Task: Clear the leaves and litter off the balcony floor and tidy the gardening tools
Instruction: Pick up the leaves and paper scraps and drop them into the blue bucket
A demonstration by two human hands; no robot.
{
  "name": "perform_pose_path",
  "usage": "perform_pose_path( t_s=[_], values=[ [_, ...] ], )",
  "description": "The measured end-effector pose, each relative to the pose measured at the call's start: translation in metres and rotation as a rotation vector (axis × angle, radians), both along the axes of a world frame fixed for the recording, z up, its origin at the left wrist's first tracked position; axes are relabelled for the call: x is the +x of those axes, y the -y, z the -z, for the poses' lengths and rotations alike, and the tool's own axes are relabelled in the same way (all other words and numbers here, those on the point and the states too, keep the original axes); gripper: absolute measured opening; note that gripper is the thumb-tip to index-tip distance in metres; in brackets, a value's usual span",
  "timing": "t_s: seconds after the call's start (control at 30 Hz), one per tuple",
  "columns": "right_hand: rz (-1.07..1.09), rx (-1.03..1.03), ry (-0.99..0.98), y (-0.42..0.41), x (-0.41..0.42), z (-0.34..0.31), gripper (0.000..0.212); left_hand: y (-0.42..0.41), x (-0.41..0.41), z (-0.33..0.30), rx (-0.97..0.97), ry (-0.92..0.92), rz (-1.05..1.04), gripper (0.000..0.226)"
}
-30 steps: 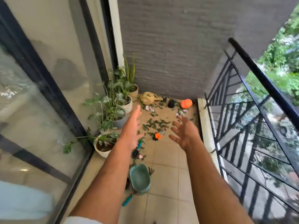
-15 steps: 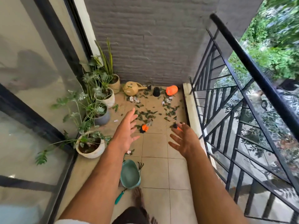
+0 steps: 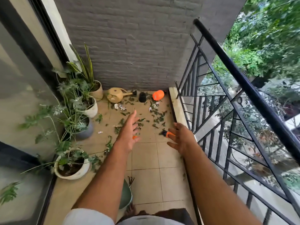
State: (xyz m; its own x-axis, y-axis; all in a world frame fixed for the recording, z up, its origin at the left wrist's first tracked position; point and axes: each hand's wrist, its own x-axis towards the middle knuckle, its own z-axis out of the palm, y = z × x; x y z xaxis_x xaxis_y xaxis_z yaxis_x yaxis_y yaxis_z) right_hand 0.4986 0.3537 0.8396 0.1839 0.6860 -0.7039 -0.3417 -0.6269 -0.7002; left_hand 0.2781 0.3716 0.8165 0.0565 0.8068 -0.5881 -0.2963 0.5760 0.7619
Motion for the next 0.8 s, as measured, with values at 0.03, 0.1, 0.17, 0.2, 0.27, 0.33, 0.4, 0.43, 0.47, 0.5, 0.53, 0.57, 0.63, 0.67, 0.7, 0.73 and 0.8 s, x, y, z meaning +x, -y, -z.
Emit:
perform_pose_path(
  t_s=[0.03, 0.1, 0.17, 0.2, 0.27, 0.33, 0.4, 0.43, 0.47, 0.5, 0.53, 0.57, 0.63, 0.67, 0.7, 0.73, 0.8],
  values=[
    [-0.002, -0.006, -0.004, -0.004, 0.001, 0.001, 0.025, -0.006, -0.003, 0.001, -0.007, 0.002, -0.005, 0.070],
    [-0.011, -0.017, -0.010, -0.016, 0.004, 0.003, 0.029, -0.019, -0.008, 0.005, -0.015, 0.003, -0.025, 0.075],
    [-0.021, -0.023, -0.011, -0.031, 0.007, 0.007, 0.030, -0.034, -0.010, 0.008, -0.022, 0.005, -0.046, 0.082],
    [-0.023, -0.028, -0.014, -0.038, 0.009, 0.009, 0.028, -0.040, -0.010, 0.009, -0.028, 0.009, -0.052, 0.082],
    [-0.029, -0.039, -0.023, -0.055, 0.015, 0.016, 0.024, -0.054, -0.008, 0.012, -0.042, 0.010, -0.066, 0.079],
    [-0.043, -0.044, -0.029, -0.075, 0.024, 0.022, 0.023, -0.068, -0.003, 0.015, -0.048, 0.007, -0.091, 0.077],
    [-0.060, -0.043, -0.031, -0.100, 0.033, 0.028, 0.024, -0.085, 0.002, 0.016, -0.035, 0.007, -0.110, 0.075],
    [-0.071, -0.043, -0.035, -0.114, 0.038, 0.029, 0.025, -0.095, 0.005, 0.016, -0.037, -0.004, -0.122, 0.075],
    [-0.080, -0.046, -0.039, -0.129, 0.044, 0.029, 0.027, -0.105, 0.009, 0.016, -0.046, -0.017, -0.145, 0.077],
    [-0.087, -0.046, -0.042, -0.143, 0.049, 0.028, 0.030, -0.116, 0.012, 0.015, -0.054, -0.030, -0.164, 0.079],
    [-0.095, -0.041, -0.044, -0.156, 0.053, 0.027, 0.032, -0.124, 0.015, 0.013, -0.055, -0.035, -0.174, 0.080],
    [-0.105, -0.033, -0.048, -0.172, 0.059, 0.026, 0.031, -0.136, 0.020, 0.011, -0.050, -0.032, -0.180, 0.078],
    [-0.121, -0.035, -0.057, -0.199, 0.070, 0.024, 0.031, -0.156, 0.028, 0.010, -0.051, -0.024, -0.197, 0.070],
    [-0.132, -0.040, -0.063, -0.211, 0.074, 0.022, 0.032, -0.164, 0.031, 0.011, -0.057, -0.021, -0.213, 0.069],
    [-0.147, -0.043, -0.068, -0.221, 0.078, 0.022, 0.034, -0.170, 0.033, 0.011, -0.063, -0.021, -0.229, 0.070],
    [-0.170, -0.044, -0.072, -0.233, 0.082, 0.022, 0.036, -0.176, 0.037, 0.013, -0.065, -0.017, -0.252, 0.074],
    [-0.191, -0.047, -0.084, -0.254, 0.089, 0.025, 0.038, -0.185, 0.044, 0.017, -0.057, -0.025, -0.294, 0.075]
  ],
)
